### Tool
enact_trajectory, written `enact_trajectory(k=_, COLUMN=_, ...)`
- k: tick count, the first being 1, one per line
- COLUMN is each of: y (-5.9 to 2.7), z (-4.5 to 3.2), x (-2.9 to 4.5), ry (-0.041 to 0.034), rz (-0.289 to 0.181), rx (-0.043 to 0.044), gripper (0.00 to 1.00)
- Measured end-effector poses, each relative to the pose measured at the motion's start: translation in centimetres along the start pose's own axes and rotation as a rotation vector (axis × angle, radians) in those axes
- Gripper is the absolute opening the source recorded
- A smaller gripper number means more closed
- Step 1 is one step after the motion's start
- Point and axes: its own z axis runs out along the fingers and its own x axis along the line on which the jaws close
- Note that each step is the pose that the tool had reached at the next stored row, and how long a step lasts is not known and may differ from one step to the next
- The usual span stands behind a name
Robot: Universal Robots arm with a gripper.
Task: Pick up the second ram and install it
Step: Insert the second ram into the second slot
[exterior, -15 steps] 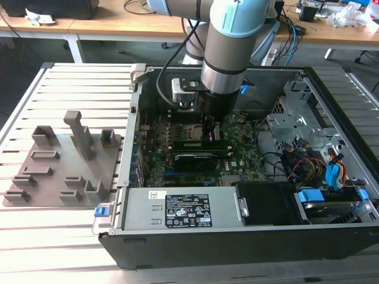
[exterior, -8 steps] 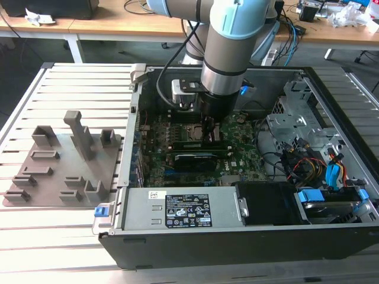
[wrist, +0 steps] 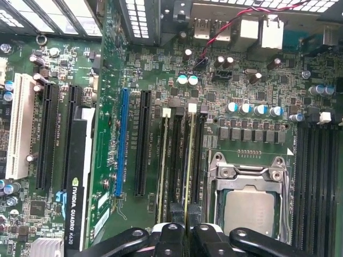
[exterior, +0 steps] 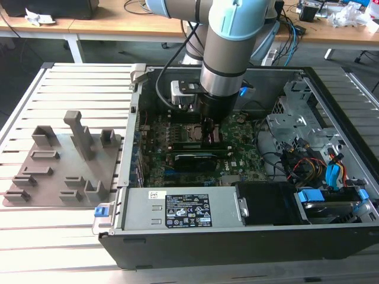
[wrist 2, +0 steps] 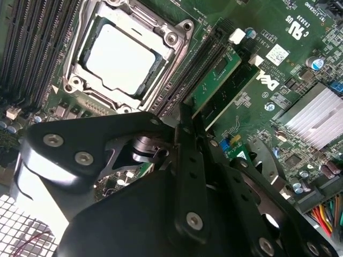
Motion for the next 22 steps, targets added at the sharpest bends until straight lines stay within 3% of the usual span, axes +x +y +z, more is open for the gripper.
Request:
enact_trajectory(k=8, y=-0.03, z=0.57, x=0.01, ry=-0.0004, rz=0.0, rx=-0.0012, gripper=0.14)
enact_trajectory(k=14, y=-0.02, z=0.26, x=-0.01, ry=-0.0005, rz=0.0, rx=-0.001, gripper=0.21)
enact_trajectory(k=15, y=-0.01, z=0.07, x=-0.02, ry=-0.0005, rz=0.0, rx=-0.0011, gripper=0.21)
enact_trajectory(k=18, y=0.09, z=-2.57, x=-0.39, ry=0.0008, rz=0.0, rx=-0.0007, gripper=0.21)
enact_trajectory(k=19, y=0.1, z=-3.05, x=-0.69, ry=0.0046, rz=0.0, rx=-0.0003, gripper=0.21)
enact_trajectory(k=20, y=0.1, z=-3.41, x=-0.97, ry=0.0058, rz=0.0, rx=-0.0003, gripper=0.13)
enact_trajectory(k=22, y=0.09, z=-3.9, x=-1.3, ry=0.0057, rz=0.0, rx=0.0, gripper=0.11)
